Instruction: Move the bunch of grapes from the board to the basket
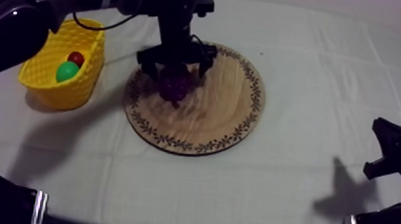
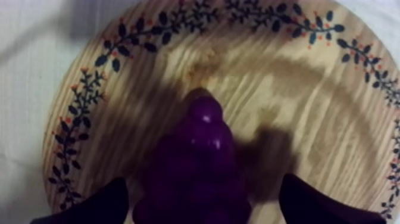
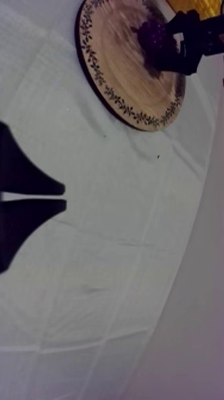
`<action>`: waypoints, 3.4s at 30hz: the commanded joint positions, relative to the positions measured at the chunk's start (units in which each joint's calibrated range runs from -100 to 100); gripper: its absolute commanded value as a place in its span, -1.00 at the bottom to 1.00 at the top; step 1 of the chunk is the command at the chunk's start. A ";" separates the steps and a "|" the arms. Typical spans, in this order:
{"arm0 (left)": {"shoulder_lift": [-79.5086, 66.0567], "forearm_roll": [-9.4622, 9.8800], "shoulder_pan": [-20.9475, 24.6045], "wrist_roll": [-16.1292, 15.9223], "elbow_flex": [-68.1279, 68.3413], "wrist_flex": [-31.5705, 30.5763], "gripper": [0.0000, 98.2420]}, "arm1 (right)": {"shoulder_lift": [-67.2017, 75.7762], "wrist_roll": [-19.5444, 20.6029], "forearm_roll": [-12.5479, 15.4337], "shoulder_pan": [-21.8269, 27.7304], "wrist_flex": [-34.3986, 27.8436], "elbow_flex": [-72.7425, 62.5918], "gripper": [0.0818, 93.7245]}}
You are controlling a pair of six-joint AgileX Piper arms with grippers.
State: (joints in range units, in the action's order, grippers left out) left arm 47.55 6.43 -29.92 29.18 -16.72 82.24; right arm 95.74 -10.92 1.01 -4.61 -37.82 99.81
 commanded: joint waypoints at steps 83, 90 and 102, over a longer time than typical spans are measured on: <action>-53.43 11.77 19.73 -15.84 51.79 -24.99 -0.17 | 0.01 -0.01 -0.01 0.02 0.00 -0.03 -0.99; -47.73 11.91 20.43 -15.17 50.70 -27.69 -0.18 | 0.01 0.01 -0.01 0.02 0.00 -0.03 -0.99; -42.16 13.53 23.37 -15.38 50.44 -34.12 -0.18 | 0.01 0.01 -0.01 0.02 0.00 -0.03 -0.99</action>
State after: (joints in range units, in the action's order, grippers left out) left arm 5.23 19.95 -6.63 13.83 33.93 48.32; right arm 95.74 -10.92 1.01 -4.61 -37.82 99.81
